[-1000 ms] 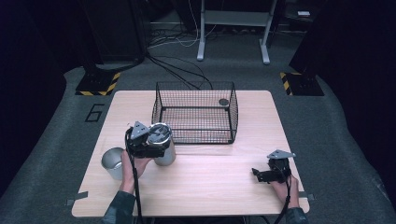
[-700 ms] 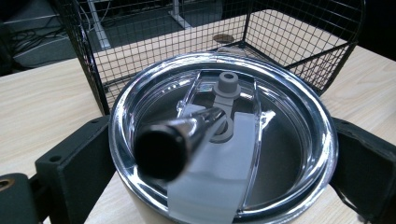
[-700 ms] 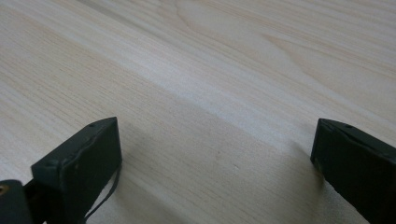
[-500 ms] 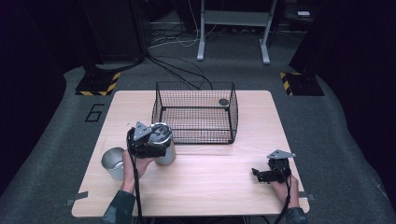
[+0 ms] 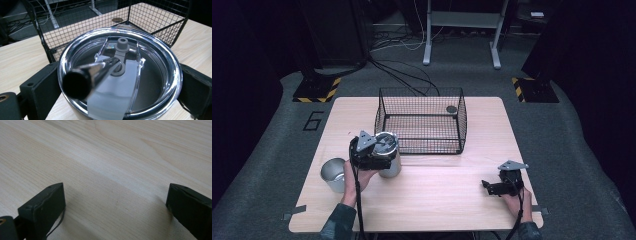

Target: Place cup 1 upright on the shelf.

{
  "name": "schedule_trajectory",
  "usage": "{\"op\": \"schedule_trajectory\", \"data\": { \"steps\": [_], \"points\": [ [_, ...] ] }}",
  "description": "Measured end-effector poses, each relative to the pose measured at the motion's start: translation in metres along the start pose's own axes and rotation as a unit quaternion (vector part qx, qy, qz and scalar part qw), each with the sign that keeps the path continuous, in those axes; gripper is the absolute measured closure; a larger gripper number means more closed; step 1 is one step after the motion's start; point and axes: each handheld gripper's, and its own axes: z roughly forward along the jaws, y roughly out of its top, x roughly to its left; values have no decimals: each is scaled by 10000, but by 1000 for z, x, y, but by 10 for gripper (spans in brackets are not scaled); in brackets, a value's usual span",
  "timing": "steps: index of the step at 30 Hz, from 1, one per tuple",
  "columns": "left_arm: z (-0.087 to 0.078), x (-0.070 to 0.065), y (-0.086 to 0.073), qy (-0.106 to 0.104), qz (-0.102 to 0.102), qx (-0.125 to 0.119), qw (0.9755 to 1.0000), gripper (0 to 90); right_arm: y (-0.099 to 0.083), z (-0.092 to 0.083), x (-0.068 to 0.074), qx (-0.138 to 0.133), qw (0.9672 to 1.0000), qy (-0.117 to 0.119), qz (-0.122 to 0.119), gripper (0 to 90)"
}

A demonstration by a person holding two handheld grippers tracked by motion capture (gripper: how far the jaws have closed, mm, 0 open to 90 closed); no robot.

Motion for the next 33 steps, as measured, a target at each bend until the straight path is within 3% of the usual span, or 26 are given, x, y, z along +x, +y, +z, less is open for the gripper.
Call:
{"op": "schedule_trajectory", "data": {
  "steps": [17,33],
  "points": [
    [-12,-12,18,-169,147,-171,9996,39,1,1,0,-5,10000,26,-32,21],
    [-20,-14,37,-304,233,-250,9990,39,5,5,-2,25,9999,90,-106,0]
  ]
}}
